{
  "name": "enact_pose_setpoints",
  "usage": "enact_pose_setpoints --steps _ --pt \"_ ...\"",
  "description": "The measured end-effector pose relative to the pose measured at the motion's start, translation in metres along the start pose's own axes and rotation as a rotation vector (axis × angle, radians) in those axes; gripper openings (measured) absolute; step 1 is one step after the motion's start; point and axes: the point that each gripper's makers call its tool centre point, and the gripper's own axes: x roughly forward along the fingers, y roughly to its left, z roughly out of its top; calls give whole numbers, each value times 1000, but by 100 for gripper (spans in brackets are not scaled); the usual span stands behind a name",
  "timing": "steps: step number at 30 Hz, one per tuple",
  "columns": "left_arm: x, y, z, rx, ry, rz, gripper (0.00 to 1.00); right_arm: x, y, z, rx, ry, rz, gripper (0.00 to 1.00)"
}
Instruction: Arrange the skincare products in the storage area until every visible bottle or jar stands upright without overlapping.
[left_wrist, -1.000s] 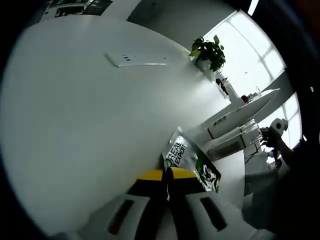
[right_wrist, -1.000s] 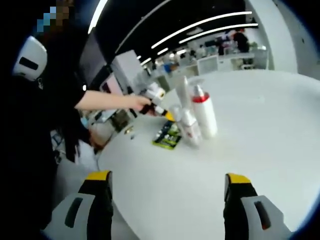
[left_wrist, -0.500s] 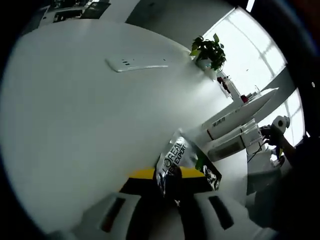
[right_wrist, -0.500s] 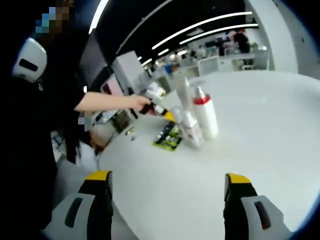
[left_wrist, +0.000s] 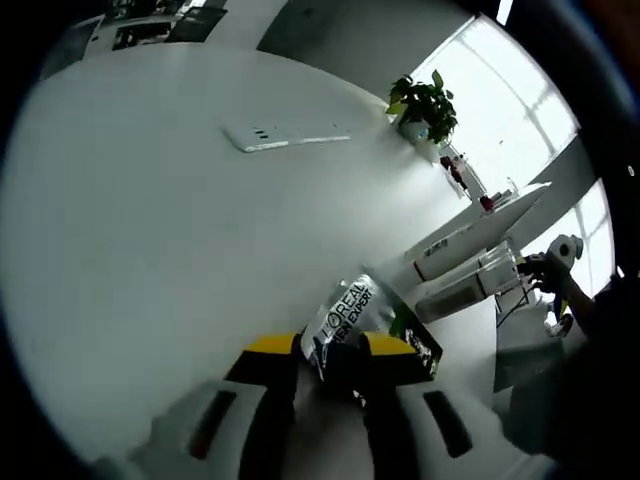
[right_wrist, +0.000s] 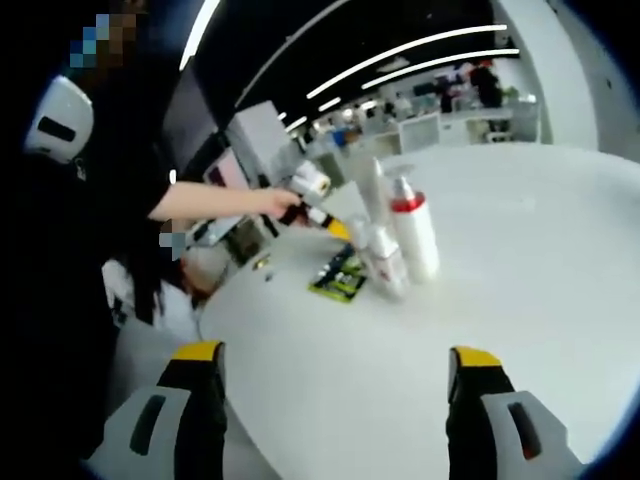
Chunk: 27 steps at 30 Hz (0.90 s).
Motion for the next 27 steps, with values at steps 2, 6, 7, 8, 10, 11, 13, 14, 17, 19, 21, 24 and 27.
enact_pose_setpoints --steps 2,6,7,8,10,11,13,14,17,19,21,24,27 --pt "-4 1 1 0 -9 13 31 -1 1 2 -1 -4 -1 96" --pt "-12 -3 4 11 -39 32 42 -3 3 5 -12 -6 -6 96" --pt "-14 -5 4 9 -50 33 44 -3 3 7 -17 -6 -9 97" --pt "-16 -6 4 4 -58 34 46 -2 3 8 -23 -4 -14 98" --pt "-20 -7 3 -6 -72 36 47 0 3 9 -48 8 -25 99" --pt "-22 -8 2 -1 -78 42 49 1 4 10 -50 10 -23 99" --pt "-24 -12 -2 8 -72 52 55 4 7 11 -59 17 -14 99" --pt "-26 -14 -4 11 -69 52 59 6 9 11 -66 19 -11 99" --pt "-33 -23 -3 21 -108 48 67 8 11 12 -77 24 -12 99" --pt "-39 -29 -3 2 -136 43 68 8 11 15 -78 20 -11 99" --pt "-46 -35 -6 7 -150 47 71 8 13 18 -81 10 -9 99" --pt "-56 -43 -14 15 -151 59 74 8 15 21 -94 8 -7 99" --pt "-68 -57 -21 22 -184 55 81 8 16 24 -93 2 -10 99"
